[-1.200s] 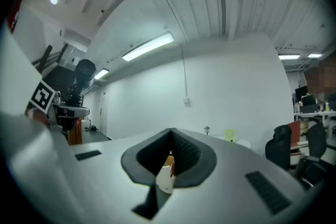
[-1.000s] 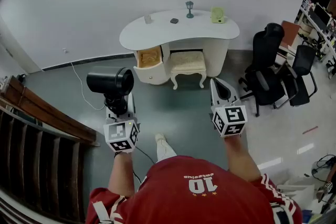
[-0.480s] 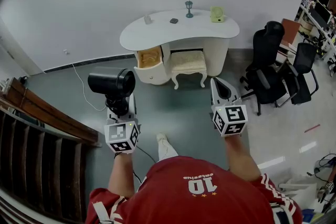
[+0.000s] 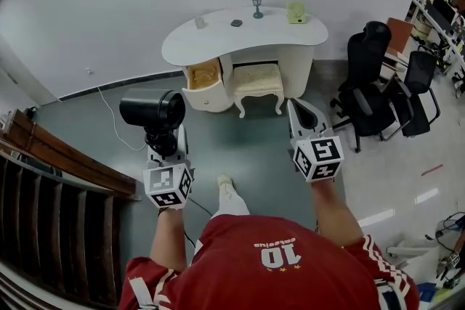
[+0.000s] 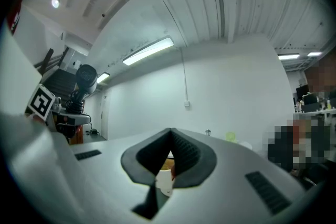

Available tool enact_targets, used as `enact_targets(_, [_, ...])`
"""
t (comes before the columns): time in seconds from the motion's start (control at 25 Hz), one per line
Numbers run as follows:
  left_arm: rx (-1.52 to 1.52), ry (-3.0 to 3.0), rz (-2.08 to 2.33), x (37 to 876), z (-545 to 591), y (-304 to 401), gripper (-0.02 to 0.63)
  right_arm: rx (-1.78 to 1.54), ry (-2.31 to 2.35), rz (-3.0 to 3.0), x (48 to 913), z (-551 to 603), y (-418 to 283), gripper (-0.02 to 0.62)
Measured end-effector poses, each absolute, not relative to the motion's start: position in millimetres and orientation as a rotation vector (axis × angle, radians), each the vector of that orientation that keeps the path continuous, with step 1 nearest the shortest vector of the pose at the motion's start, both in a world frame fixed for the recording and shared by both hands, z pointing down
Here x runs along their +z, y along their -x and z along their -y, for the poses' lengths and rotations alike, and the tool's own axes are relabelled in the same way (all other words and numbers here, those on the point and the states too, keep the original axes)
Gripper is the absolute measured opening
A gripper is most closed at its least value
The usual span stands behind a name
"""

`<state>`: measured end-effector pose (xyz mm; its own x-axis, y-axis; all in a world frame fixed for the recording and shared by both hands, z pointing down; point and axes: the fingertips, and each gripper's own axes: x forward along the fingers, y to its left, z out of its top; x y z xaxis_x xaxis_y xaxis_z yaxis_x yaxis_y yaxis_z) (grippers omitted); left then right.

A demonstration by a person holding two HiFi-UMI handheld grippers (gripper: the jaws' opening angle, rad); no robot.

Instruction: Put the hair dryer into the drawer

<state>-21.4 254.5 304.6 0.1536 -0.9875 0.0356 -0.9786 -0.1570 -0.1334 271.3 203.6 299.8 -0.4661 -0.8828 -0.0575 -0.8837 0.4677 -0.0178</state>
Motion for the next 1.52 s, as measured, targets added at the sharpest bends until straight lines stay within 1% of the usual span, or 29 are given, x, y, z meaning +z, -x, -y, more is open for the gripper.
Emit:
enact_targets(0.4, [-0.278,2.371,-2.035,342.1,-225.9,43.0,0.084,-0.026,1.570,-2.705,316.6,-184.1,-255.3,0.005])
enact_targets(0.64, [-0.292,2.392,-2.070,363.5,-189.8,64.6,0.084,-0.060,1.556,-2.742,326.9,-147.2,-235.1,0.005])
enact_targets(0.88, [-0.328,2.411,-2.100,386.3,-125.1,96.9,0.084,-0.075,1.539,-2.771,328.0,-78.6,-198.1,0.005])
enact_targets(1.2, [-0.453,2.425,-2.094,415.6,-20.7,151.5,0.081,-0.108,1.523,-2.808,324.5,31.5,-136.8,0.005])
enact_targets(1.52, [-0.553,2.499,-2.019,440.5,59.6,197.6,0.080,-0.123,1.526,-2.806,318.4,108.6,-79.8,0.005])
